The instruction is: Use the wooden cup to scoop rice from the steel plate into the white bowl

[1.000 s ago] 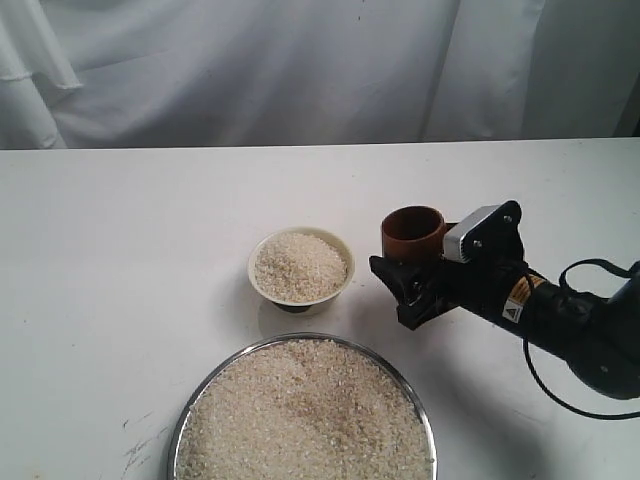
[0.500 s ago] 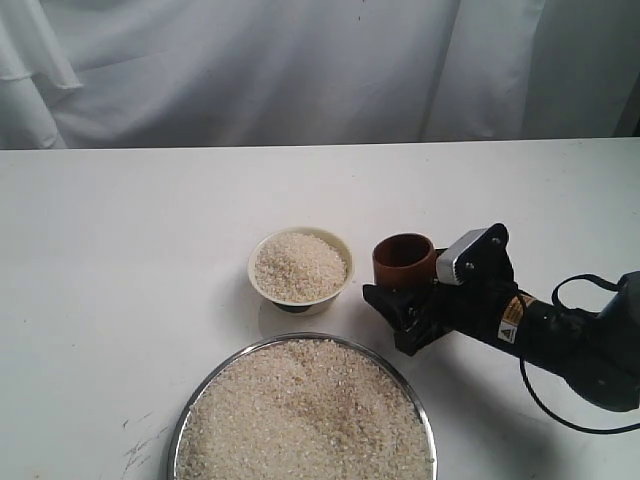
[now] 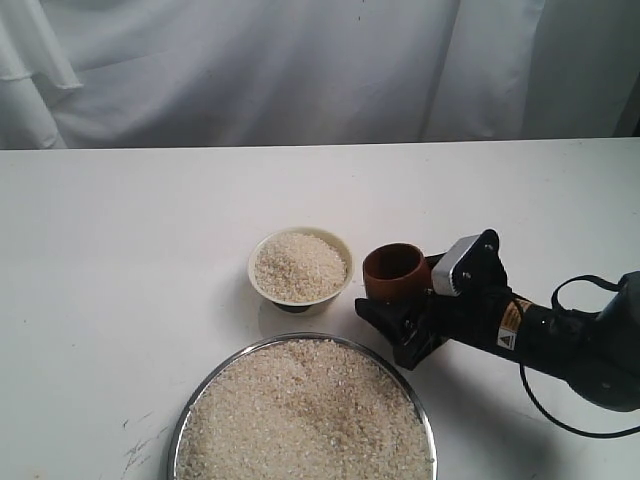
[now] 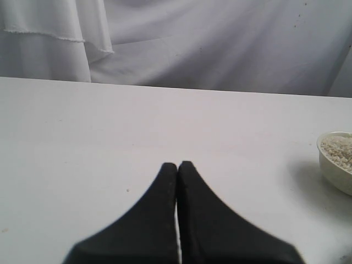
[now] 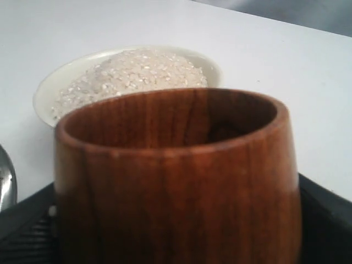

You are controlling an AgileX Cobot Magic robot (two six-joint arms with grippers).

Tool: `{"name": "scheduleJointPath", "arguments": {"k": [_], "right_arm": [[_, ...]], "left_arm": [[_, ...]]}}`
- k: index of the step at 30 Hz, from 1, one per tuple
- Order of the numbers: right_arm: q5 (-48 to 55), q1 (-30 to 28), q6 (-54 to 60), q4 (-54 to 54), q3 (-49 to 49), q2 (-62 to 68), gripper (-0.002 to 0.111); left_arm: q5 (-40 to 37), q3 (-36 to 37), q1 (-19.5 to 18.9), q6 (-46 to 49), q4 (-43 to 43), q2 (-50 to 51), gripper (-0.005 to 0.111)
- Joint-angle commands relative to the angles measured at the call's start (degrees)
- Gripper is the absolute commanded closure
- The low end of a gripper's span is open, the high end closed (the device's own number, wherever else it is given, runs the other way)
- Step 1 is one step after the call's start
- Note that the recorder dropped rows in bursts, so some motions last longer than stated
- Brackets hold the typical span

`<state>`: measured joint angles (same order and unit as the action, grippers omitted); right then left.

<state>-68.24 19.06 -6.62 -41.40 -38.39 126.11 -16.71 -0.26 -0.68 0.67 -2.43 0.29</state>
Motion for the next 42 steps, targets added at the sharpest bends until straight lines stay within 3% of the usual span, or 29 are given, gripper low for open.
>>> {"name": "scheduleJointPath", "arguments": {"k": [1, 4, 8, 20, 25, 30, 34, 39, 42], "right_arm": [[-1.7, -0.3, -1.1, 1.4, -0.1, -0.3, 0.063], [-1.0, -0.3, -1.1, 2.0, -0.1, -0.3, 0.042], [-1.0, -0.3, -0.9, 2.0, -0.1, -0.3, 0.030], [-1.7, -0.3, -0.5, 4.1, -0.1, -3.1, 0.028], [-1.7, -0.3, 6.0, 7.6, -0.1, -10.0, 0.030], [4.6, -0.3, 4.2, 8.1, -0.1, -18.8, 0.042], [10.8, -0.3, -3.6, 6.1, 0.4, -25.5, 0.067], [13.9, -0.3, -22.4, 8.7, 3.8, -33.5, 0.104], [16.6, -0.3, -36.1, 16.0, 6.0, -38.9, 0.108]], "left_arm": [[0.4, 0.3, 0.1, -0.2, 0.0, -0.3, 0.107], [0.4, 0.3, 0.1, -0.2, 0.0, -0.3, 0.107], [0.4, 0.3, 0.1, -0.2, 0.0, -0.3, 0.107], [0.4, 0.3, 0.1, -0.2, 0.0, -0.3, 0.107], [0.4, 0.3, 0.1, -0.2, 0.0, -0.3, 0.107], [0.4, 0.3, 0.1, -0.2, 0.0, -0.3, 0.107], [0.4, 0.3, 0.1, -0.2, 0.0, -0.3, 0.107], [0.4, 0.3, 0.1, -0.2, 0.0, -0.3, 0.107], [0.4, 0.3, 0.1, -0.2, 0.0, -0.3, 0.107]]}}
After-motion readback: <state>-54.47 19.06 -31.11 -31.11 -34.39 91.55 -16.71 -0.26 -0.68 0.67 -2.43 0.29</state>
